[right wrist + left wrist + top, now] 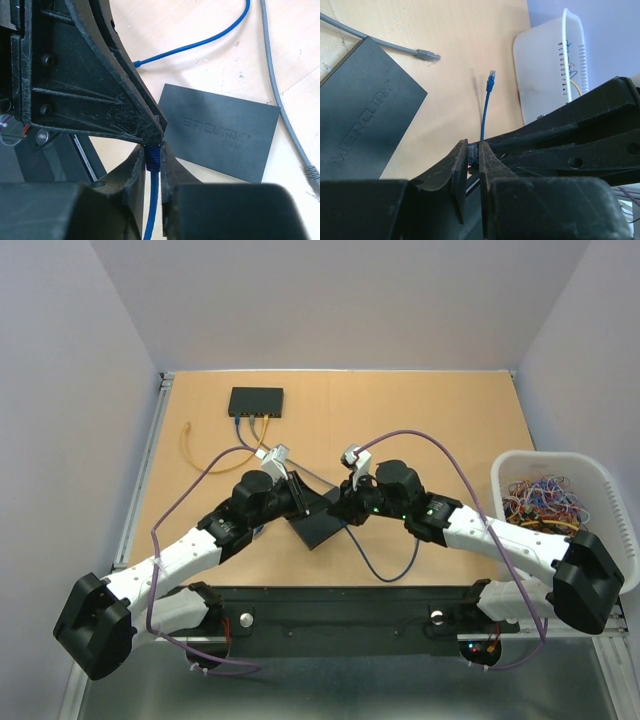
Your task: Insert the plug into the switch port
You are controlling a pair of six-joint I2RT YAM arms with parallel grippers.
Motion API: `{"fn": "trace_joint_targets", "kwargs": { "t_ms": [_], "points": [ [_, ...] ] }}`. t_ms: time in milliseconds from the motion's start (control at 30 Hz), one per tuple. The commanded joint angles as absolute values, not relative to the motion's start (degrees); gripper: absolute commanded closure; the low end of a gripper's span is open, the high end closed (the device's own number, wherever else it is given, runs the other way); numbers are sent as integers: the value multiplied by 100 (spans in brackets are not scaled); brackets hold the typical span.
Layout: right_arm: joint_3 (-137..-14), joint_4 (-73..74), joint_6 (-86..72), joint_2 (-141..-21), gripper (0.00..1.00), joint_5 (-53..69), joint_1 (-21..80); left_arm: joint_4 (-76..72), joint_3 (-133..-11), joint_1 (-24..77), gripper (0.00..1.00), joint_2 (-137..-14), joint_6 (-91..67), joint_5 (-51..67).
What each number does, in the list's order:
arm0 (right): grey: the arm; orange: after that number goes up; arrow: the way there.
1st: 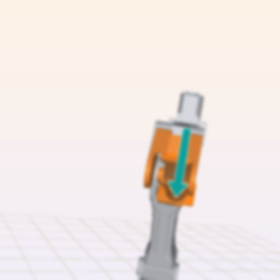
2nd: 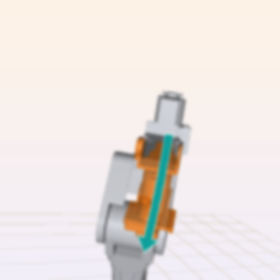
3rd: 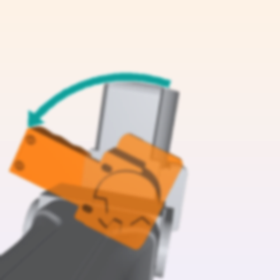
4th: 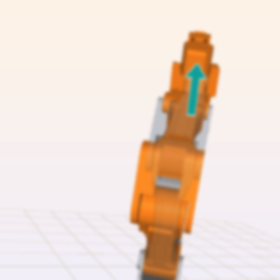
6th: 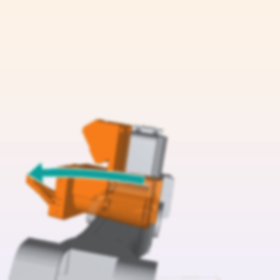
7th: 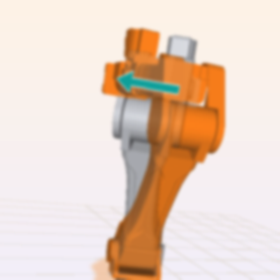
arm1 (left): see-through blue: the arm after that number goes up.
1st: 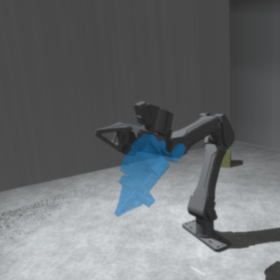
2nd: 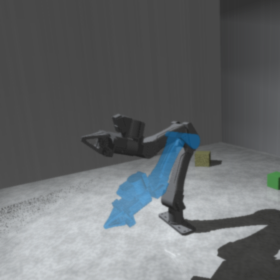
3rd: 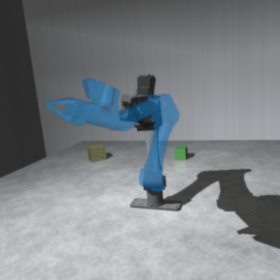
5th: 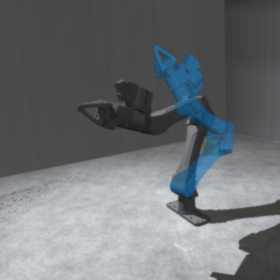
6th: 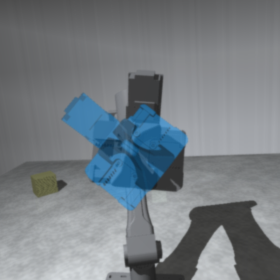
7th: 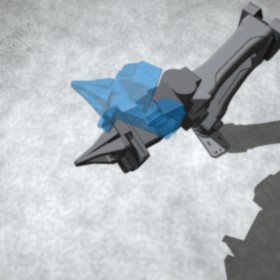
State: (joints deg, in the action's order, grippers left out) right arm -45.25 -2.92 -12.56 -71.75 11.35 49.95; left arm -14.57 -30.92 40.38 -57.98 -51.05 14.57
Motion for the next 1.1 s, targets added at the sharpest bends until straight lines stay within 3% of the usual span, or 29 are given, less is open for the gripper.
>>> {"fn": "trace_joint_targets", "kwargs": {
  "t_ms": [0, 67, 100, 200, 367, 700, 1067],
  "points": [
    [-4658, -440, -1204, -7198, 95, 923, 5036, -1749, -3208, 4052, 100, -5722, -5036, 1521],
    [-4632, -466, -1256, -7189, 97, 818, 5045, -1732, -3208, 4043, 88, -5739, -5010, 1521],
    [-4606, -466, -1266, -7189, 99, 783, 5045, -1714, -3208, 4043, 73, -5757, -4992, 1521],
    [-4527, -475, -1318, -7189, 99, 651, 5036, -1661, -3217, 4034, 51, -5801, -4949, 1494],
    [-4281, -466, -1467, -7146, 100, 274, 5045, -1451, -3261, 3982, 35, -5766, -4808, 1354],
    [-3666, -431, -2091, -7163, 99, 123, 5045, -1344, -2892, 3420, 33, -5704, -4447, 756],
    [-3349, -431, -2619, -7321, 99, 36, 5396, -1898, -2953, 3103, 34, -7083, -4008, 299]
  ]
}}
